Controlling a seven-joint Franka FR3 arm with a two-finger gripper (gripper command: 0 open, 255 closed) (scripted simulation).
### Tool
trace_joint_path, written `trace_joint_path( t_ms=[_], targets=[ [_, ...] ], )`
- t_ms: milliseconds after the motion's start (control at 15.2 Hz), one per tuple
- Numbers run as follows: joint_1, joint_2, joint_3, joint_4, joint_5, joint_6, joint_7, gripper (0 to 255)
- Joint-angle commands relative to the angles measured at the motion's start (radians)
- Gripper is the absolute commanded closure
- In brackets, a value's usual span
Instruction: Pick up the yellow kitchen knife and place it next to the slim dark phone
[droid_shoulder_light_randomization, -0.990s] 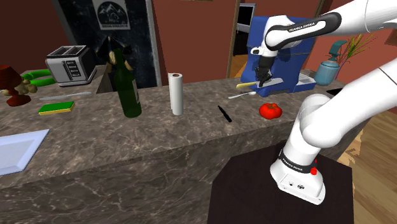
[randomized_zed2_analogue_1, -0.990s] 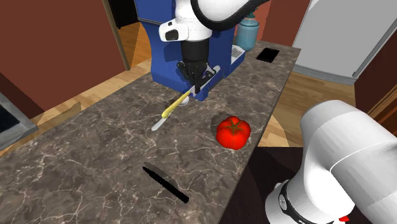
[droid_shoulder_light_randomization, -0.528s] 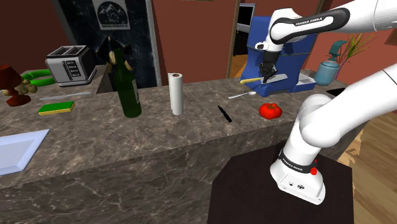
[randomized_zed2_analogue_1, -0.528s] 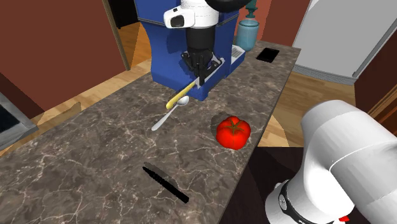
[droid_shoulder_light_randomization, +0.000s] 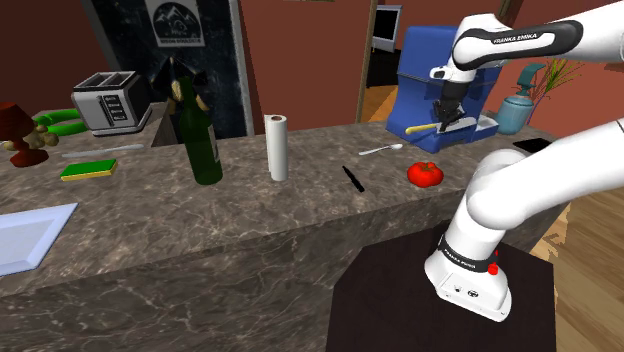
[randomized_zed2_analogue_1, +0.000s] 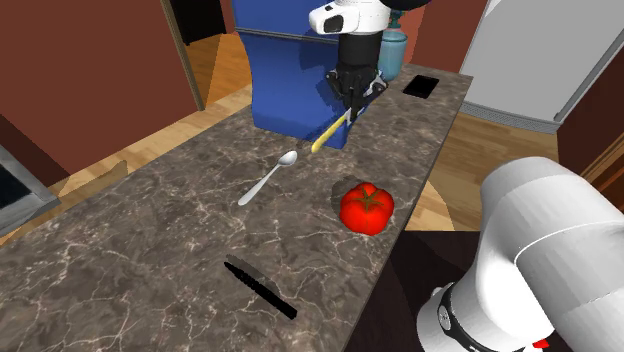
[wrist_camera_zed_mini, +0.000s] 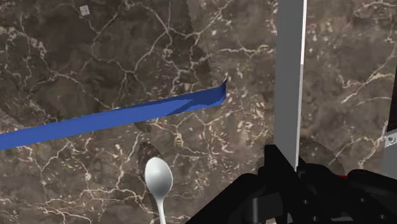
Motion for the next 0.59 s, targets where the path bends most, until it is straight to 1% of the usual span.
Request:
trace_joint_path(
  t_ms=[0,396,528],
  targets=[
    [-0.042,-0.026,-0.031,0.01,-0.031,-0.02,-0.049,255],
    [-0.116,-0.057,-0.113,0.061,-0.094,-0.051,-0.196,255],
    [-0.133,-0.059,-0.145,0.086,-0.111,-0.058,-0.247,255]
  ],
)
